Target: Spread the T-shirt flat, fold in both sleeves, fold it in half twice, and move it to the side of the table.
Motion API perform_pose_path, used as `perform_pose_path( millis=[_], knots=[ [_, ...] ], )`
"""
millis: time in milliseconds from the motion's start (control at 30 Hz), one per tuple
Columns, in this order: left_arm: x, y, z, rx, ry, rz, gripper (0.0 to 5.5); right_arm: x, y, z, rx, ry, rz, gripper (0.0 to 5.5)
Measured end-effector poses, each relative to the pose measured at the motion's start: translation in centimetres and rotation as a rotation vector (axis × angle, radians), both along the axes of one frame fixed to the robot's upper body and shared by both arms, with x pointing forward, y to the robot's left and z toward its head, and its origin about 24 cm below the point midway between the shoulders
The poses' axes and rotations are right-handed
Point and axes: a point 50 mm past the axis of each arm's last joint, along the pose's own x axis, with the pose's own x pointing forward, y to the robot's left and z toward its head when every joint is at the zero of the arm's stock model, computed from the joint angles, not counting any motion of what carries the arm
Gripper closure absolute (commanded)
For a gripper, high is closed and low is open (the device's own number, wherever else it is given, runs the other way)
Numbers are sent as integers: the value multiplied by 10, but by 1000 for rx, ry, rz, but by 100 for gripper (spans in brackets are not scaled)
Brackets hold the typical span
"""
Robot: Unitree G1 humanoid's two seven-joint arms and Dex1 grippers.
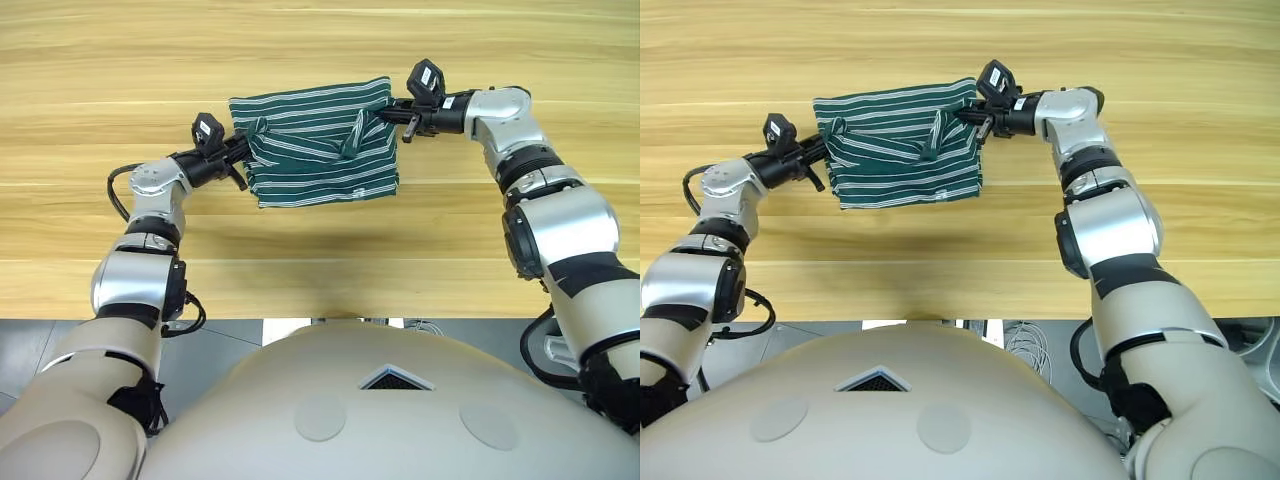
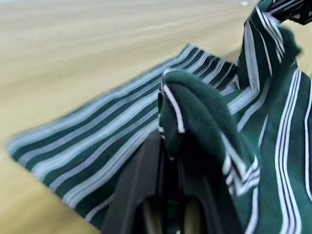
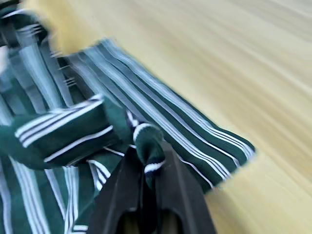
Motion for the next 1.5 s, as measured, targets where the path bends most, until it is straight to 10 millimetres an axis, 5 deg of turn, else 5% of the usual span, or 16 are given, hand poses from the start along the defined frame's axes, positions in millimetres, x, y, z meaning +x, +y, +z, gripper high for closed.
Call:
perform_pose_path(
  millis=[67, 500, 700, 933, 1033, 1500],
  knots=[
    [-1, -3, -4, -6, 21, 19, 550, 3, -3, 0, 9, -5, -86, 549],
    [-1, 13, -6, -122, 80, 198, 550, 4, -10, -11, -77, -19, -261, 294],
    [-3, 8, -14, -194, 160, 252, 438, 4, -6, -11, -41, -22, -275, 182],
    [-5, 11, -21, -279, 229, 388, 330, 1, 2, 4, 232, -75, -142, 63],
    [-5, 17, -19, -358, 226, 456, 275, -11, -1, -5, 270, -63, -88, 11],
    [9, 25, -16, -461, 207, 807, 40, -35, 8, -21, 356, -82, 46, 10]
  ],
)
